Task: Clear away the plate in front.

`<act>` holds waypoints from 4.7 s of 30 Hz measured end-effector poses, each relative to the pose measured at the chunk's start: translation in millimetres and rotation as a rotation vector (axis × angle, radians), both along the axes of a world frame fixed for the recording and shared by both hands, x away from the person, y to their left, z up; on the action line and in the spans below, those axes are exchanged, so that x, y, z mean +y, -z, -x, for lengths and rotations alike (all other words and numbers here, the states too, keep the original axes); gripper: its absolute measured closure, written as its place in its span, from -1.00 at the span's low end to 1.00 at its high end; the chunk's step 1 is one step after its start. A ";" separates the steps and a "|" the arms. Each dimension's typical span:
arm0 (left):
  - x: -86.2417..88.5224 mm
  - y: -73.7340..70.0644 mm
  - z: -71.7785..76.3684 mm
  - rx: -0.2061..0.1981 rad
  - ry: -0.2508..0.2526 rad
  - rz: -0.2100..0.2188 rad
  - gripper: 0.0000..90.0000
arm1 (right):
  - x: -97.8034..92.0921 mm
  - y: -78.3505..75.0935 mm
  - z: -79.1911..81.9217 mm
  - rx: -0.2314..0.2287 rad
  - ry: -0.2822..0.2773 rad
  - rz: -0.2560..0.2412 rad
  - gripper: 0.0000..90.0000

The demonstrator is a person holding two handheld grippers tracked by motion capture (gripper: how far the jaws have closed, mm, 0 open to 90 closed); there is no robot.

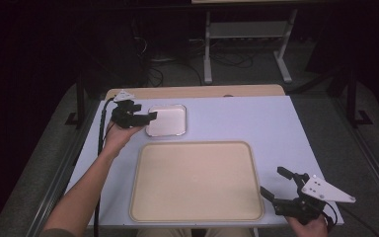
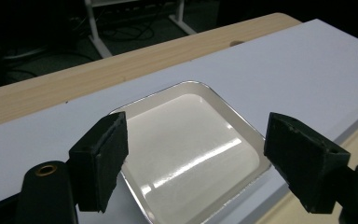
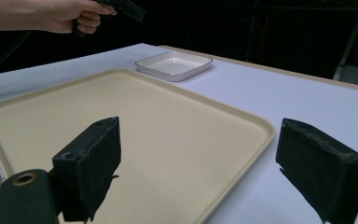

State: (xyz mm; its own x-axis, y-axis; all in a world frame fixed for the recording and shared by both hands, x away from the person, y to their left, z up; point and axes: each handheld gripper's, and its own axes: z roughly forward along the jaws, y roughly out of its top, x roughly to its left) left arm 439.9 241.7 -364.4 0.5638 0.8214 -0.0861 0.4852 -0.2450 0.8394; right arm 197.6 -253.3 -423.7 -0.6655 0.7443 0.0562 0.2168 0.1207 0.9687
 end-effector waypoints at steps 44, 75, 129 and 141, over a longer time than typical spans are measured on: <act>10.7 58.4 -61.9 0.378 -0.249 -0.014 0.55 | 1.8 0.1 1.5 0.003 -0.026 0.014 -0.70; 7.1 75.2 -60.6 0.431 -0.366 0.093 0.92 | 0.1 -0.2 2.4 0.001 -0.022 -0.006 -0.70; 18.0 29.8 -27.9 0.368 -0.444 0.345 0.97 | -0.9 -1.6 5.5 -0.022 -0.027 -0.020 -0.71; 14.1 15.0 -14.2 0.347 -0.429 0.359 0.97 | -2.0 -2.5 6.7 -0.036 -0.026 -0.025 -0.71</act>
State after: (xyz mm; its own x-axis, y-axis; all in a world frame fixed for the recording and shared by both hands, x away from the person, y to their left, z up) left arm 454.1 255.8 -379.4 0.0833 0.8534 -0.5146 0.7347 0.2963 0.6103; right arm 190.8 -255.3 -421.3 -0.6864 0.7255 0.0508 0.1792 0.1010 0.9786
